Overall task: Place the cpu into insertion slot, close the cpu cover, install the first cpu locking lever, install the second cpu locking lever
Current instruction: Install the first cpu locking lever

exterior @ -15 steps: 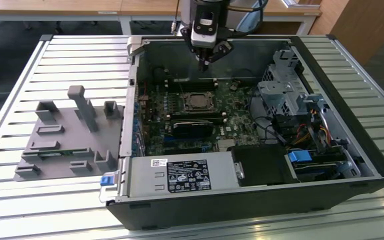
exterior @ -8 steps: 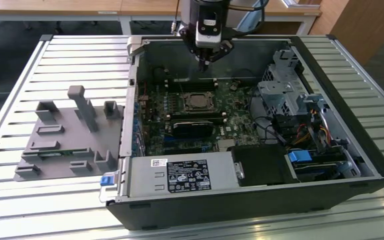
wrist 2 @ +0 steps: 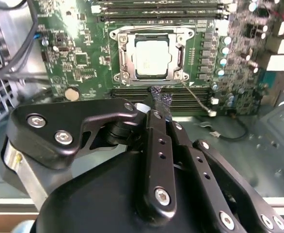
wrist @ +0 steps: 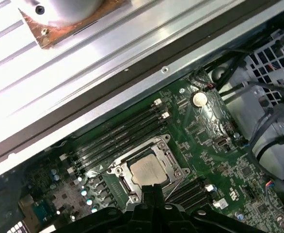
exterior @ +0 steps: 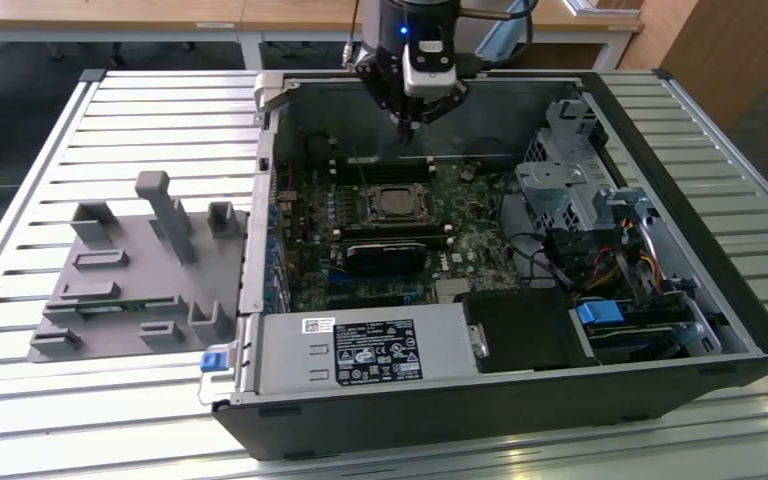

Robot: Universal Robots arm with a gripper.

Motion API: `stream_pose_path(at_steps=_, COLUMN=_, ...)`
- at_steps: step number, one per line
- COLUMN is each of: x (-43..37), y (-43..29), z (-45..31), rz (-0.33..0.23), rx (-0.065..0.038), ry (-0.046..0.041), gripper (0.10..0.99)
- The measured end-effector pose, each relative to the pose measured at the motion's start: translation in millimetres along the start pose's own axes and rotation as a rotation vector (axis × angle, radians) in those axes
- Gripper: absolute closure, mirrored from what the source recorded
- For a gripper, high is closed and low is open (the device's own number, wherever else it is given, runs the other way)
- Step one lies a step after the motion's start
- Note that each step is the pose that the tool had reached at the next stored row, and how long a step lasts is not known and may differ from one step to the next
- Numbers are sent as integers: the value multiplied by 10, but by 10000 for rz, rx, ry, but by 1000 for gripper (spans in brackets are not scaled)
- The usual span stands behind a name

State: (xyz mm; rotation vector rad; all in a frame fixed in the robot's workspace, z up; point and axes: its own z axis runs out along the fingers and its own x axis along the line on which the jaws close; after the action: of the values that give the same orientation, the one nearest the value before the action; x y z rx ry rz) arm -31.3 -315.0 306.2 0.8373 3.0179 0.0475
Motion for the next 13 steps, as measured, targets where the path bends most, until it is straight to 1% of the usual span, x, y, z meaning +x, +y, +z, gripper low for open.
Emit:
stream_pose_path(at_steps=10, x=0, y=0, z=10, rz=-1756, rx=0, ry=55, gripper=980)
stream_pose_path(at_steps=13, x=0, y=0, z=12, rz=-1937, rx=-2, ry=61, gripper=980)
